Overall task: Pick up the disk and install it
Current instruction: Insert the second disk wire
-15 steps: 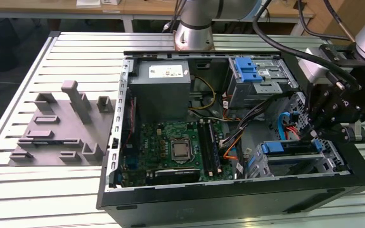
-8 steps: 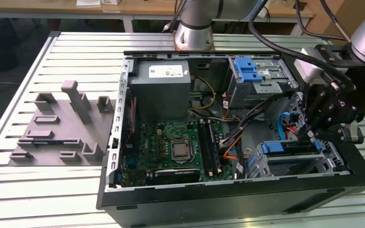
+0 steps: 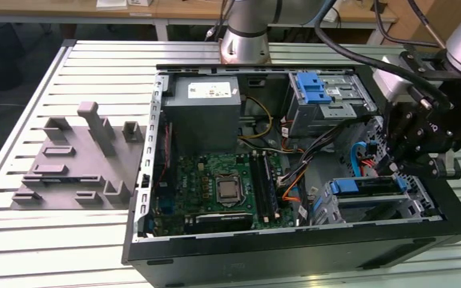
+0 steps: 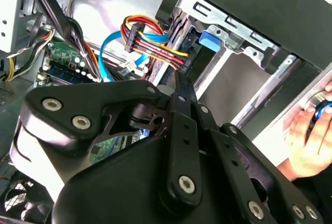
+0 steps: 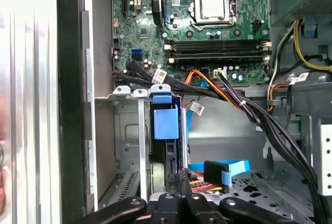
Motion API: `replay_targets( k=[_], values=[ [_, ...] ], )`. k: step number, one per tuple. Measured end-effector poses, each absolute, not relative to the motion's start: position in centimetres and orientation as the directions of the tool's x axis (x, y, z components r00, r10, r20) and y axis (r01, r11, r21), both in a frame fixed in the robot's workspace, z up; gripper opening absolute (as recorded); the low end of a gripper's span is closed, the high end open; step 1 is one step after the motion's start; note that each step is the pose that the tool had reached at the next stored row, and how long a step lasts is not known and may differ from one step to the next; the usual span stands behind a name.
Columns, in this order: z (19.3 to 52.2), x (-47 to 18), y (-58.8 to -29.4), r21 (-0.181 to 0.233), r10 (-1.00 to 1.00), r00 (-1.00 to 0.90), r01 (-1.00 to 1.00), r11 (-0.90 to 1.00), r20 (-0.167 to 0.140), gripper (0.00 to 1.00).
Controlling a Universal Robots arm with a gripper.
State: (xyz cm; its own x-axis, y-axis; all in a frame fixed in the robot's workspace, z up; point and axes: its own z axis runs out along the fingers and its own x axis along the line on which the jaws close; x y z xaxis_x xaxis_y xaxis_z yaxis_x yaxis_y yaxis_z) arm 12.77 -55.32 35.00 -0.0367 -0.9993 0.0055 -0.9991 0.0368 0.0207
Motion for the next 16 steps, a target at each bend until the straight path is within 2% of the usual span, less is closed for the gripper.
replay_targets(
  k=[16],
  values=[
    [35.8, 11.6, -55.3, 0.021, -0.999, -0.037, -0.999, 0.037, 0.005, 0.11]
  ],
)
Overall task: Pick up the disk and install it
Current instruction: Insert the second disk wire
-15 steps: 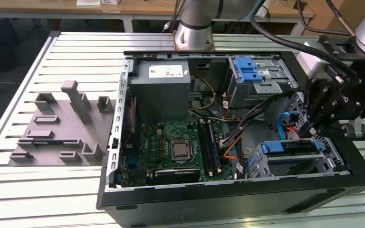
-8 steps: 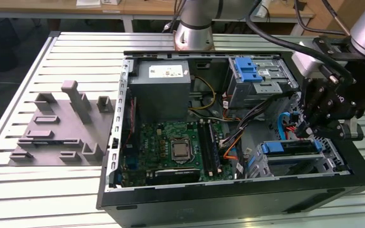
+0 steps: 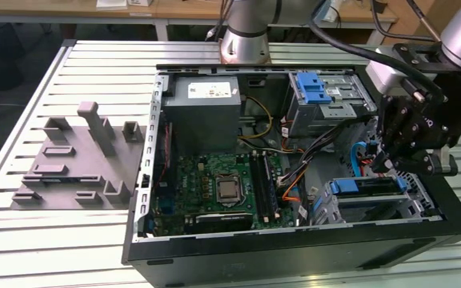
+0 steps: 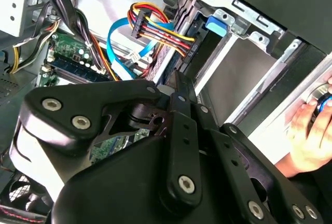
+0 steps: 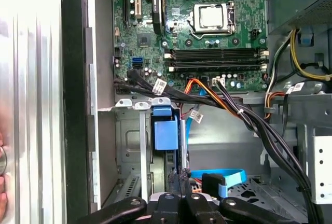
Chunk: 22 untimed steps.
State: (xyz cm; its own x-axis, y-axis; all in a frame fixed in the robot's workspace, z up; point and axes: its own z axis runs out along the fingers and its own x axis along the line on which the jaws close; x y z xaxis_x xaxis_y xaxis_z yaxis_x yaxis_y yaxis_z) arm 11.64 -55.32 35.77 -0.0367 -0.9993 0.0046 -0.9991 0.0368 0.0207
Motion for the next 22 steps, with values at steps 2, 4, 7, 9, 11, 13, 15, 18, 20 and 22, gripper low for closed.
replay_targets(
  k=[2, 4, 7, 9, 11, 13, 15, 18, 20, 22],
  values=[
    [36.0, 11.5, -55.3, 0.021, -0.999, -0.037, -0.999, 0.037, 0.004, 0.11],
    [36.2, 11.4, -55.3, 0.021, -0.999, -0.037, -0.999, 0.037, 0.004, 0.11],
    [36.3, 11.1, -55.3, 0.021, -0.999, -0.037, -0.999, 0.037, 0.002, 0.11],
    [36.4, 10.9, -55.3, 0.021, -0.999, -0.037, -0.999, 0.037, 0.001, 0.11],
    [36.7, 10.9, -55.3, 0.021, -0.999, -0.037, -0.999, 0.037, 0.001, 0.11],
    [37.1, 10.8, -55.3, 0.021, -0.999, -0.037, -0.999, 0.037, 0.001, 0.11],
    [37.6, 10.8, -55.3, 0.021, -0.999, -0.037, -0.999, 0.037, 0.001, 0.11],
    [38.0, 10.7, -55.3, 0.021, -0.999, -0.037, -0.999, 0.037, 0.001, 0.11],
    [38.2, 10.7, -55.2, 0.021, -0.999, -0.037, -0.999, 0.037, 0.001, 0.11],
    [38.4, 10.6, -54.9, 0.021, -0.999, -0.037, -0.999, 0.037, 0.001, 0.11]
  ],
)
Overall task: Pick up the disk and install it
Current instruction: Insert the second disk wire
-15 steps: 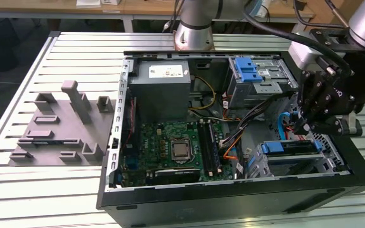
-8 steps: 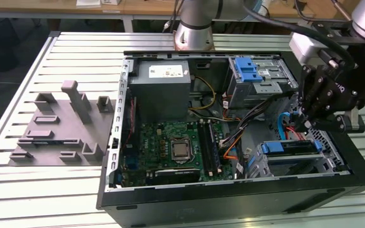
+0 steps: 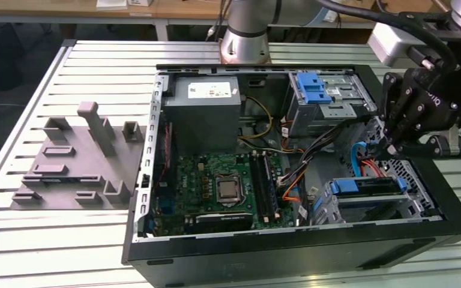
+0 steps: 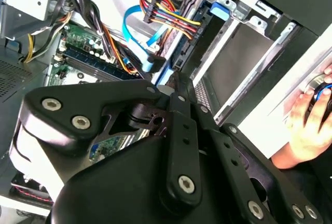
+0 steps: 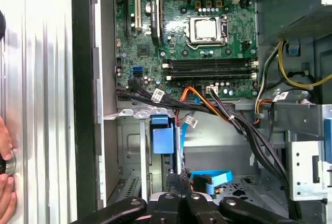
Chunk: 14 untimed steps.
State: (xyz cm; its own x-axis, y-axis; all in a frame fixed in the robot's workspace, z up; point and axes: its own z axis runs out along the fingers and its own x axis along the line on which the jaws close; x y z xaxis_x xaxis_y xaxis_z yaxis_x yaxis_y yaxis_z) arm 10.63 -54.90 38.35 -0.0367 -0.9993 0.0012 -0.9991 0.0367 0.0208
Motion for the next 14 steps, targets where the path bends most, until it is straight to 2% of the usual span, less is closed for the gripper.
replay_targets(
  k=[14],
  values=[
    [38.6, 10.6, -52.9, 0.021, -0.999, -0.037, -0.999, 0.037, 0.004, 0.11]
  ],
)
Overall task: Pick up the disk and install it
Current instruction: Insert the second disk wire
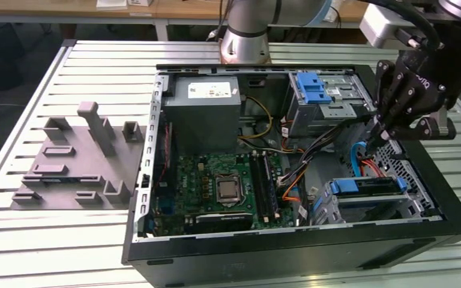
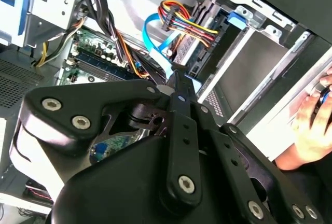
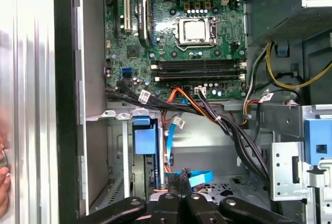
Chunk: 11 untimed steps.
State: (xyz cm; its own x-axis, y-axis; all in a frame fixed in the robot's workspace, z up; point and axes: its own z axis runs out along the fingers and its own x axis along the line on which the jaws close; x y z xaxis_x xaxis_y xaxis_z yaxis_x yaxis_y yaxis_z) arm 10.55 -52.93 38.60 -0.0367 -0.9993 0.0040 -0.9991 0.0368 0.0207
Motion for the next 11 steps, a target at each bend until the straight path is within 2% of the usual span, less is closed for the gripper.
replay_targets(
  k=[1, 2, 6, 9, 10, 11],
  values=[
    [38.60, 10.55, -52.77, 0.021, -0.999, -0.037, -0.999, 0.037, 0.004, 0.11],
    [38.60, 10.54, -52.63, 0.021, -0.999, -0.037, -0.999, 0.037, 0.005, 0.17],
    [38.60, 10.54, -52.25, 0.020, -0.999, -0.037, -0.999, 0.037, 0.013, 0.17],
    [38.50, 10.54, -52.17, 0.020, -0.999, -0.037, -0.999, 0.037, 0.032, 0.18],
    [38.42, 10.54, -52.15, 0.020, -0.999, -0.037, -0.999, 0.037, 0.037, 0.25],
    [38.32, 10.53, -52.14, 0.019, -0.999, -0.037, -0.999, 0.037, 0.038, 0.25]
  ],
)
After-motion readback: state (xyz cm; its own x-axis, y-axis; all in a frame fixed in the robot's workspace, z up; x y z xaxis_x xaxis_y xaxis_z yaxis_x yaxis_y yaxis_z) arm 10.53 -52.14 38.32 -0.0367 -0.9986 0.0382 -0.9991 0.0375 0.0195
